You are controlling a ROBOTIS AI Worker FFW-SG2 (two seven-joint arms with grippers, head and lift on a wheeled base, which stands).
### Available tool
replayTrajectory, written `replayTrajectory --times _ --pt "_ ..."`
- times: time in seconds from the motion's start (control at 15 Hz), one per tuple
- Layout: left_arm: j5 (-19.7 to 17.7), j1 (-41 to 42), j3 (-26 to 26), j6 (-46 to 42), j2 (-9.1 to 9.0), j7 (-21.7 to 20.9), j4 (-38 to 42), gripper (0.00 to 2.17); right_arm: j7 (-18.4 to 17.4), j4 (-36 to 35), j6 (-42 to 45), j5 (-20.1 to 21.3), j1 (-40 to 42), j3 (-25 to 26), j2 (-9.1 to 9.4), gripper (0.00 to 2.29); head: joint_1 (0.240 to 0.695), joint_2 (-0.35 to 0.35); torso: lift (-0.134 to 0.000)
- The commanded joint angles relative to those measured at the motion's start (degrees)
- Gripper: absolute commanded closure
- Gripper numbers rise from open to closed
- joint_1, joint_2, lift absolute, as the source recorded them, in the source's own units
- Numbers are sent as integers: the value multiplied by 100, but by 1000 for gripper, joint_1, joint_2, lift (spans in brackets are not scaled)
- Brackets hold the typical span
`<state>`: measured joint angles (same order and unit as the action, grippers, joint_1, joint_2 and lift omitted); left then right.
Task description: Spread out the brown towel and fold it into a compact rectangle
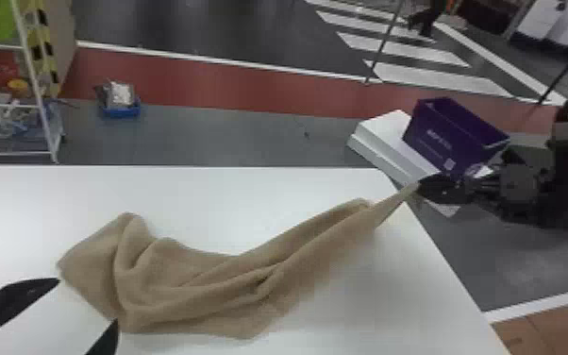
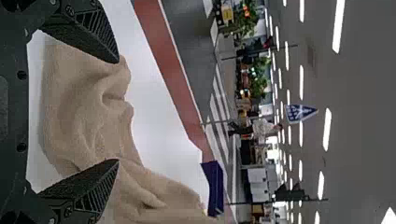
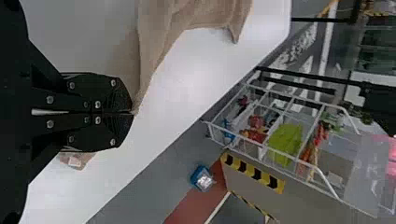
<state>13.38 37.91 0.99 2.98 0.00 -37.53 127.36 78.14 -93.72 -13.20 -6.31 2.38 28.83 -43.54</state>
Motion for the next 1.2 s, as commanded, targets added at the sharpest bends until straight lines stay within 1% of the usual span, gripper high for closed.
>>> replayTrajectory --times 0.0,0.2,0.27,0.33,0.4,0.47,0.53,0.67,0.8,0.87,0.93,1.0,1.07,1.13 --pt "323 59 -424 102 -15 18 44 140 19 -15 -557 -327 -265 52 100 1237 695 -350 -124" --pt "419 50 -1066 419 -15 440 -9 140 19 -199 -1207 -617 -502 228 249 1237 695 -350 -124" --pt "419 -3 -1242 489 -15 563 -53 140 19 -322 -1489 -643 -511 237 276 1237 695 -350 -124" --pt "428 -82 -1409 524 -15 581 -123 140 19 -472 -1735 -687 -511 237 337 1237 695 -350 -124" --pt "560 -240 -1646 858 -15 651 -203 140 19 -674 -1946 -704 -502 219 451 1237 695 -350 -124" --pt "771 -416 -1892 1333 -15 739 -317 144 19 -815 -2086 -704 -493 202 513 1237 695 -350 -124" --pt "859 -539 -2033 1614 -15 739 -405 147 19 -964 -2350 -704 -485 175 592 1237 695 -350 -124" --pt "1017 -750 -2226 2229 -15 730 -528 151 -70 -1131 -2684 -704 -502 123 627 1234 695 -350 -124" --pt "1026 -891 -2279 2229 -15 783 -651 154 -79 -1219 -2772 -704 -511 105 636 1237 695 -350 -124" --pt "1026 -961 -2323 2229 -15 932 -712 167 -114 -1263 -2842 -696 -511 114 645 1237 695 -350 -124" --pt "1052 -1040 -2437 2124 9 1249 -774 178 -114 -1289 -2930 -704 -511 114 645 1237 695 -350 -124" --pt "1052 -1058 -2551 1754 88 1530 -783 181 -114 -1377 -3018 -704 -502 140 680 1237 695 -350 -124" --pt "1052 -1084 -2604 1491 105 1688 -783 181 -106 -1403 -3018 -713 -476 167 698 1237 695 -350 -124" --pt "1096 -1172 -2648 1420 105 1741 -800 181 -97 -1421 -3018 -740 -449 175 698 1237 695 -350 -124"
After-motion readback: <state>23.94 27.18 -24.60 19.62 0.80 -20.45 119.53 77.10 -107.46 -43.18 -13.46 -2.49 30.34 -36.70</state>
